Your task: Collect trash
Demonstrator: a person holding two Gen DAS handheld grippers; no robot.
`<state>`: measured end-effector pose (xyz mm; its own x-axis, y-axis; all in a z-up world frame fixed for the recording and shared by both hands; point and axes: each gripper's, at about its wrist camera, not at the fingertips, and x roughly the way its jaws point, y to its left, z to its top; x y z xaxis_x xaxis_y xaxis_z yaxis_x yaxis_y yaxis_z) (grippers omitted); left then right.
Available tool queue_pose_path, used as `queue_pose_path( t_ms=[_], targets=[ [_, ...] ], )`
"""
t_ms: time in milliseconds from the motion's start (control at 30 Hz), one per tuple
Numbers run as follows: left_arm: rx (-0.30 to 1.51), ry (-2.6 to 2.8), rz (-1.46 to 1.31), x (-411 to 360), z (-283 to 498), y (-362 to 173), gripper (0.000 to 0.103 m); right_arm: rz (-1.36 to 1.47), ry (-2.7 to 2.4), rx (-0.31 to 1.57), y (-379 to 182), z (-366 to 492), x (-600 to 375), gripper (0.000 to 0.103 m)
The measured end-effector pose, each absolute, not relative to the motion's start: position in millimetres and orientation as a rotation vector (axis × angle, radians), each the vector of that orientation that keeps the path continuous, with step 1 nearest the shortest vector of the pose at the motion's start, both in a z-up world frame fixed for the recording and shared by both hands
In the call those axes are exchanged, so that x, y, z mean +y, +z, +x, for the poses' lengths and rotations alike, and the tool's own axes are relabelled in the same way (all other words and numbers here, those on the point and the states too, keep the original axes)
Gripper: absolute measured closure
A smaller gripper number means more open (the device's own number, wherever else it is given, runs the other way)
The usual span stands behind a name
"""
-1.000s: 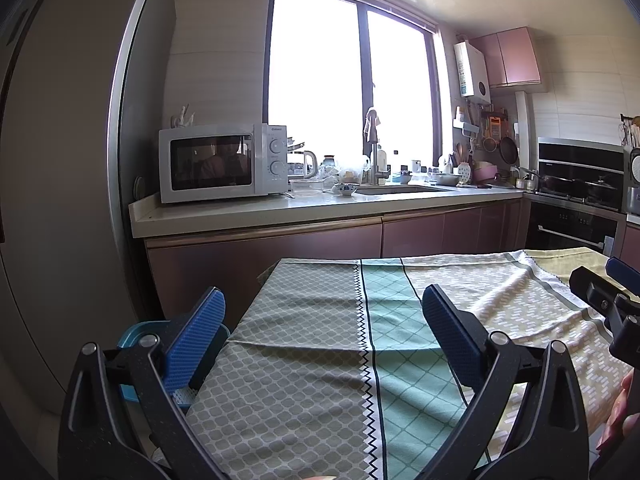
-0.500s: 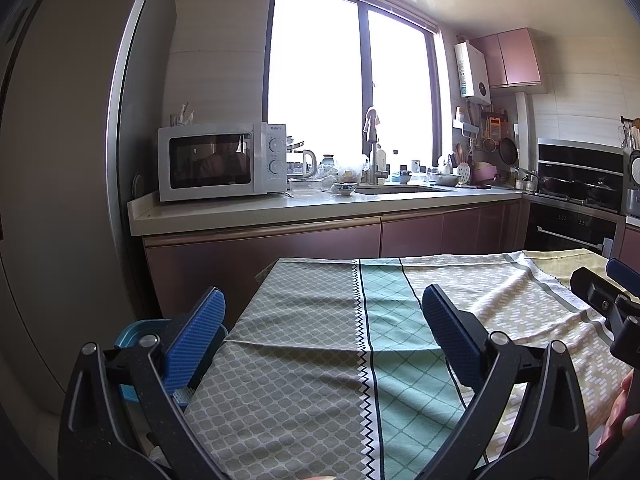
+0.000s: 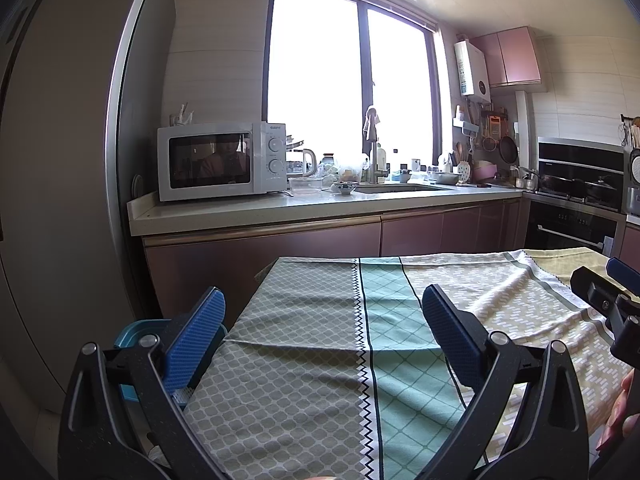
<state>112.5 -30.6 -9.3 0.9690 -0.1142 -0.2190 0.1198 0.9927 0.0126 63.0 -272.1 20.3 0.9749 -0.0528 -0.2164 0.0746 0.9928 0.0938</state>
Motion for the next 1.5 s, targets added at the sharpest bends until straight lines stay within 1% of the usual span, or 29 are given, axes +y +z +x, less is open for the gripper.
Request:
queue_pose_path(
  t_ms=[1500],
  targets=[
    [0.231,-0.119,0.03,-33.4,113.6,-13.9,0.006,0.104,-0.063,0.218,14.5,65.5,-274.6,0.007]
  ],
)
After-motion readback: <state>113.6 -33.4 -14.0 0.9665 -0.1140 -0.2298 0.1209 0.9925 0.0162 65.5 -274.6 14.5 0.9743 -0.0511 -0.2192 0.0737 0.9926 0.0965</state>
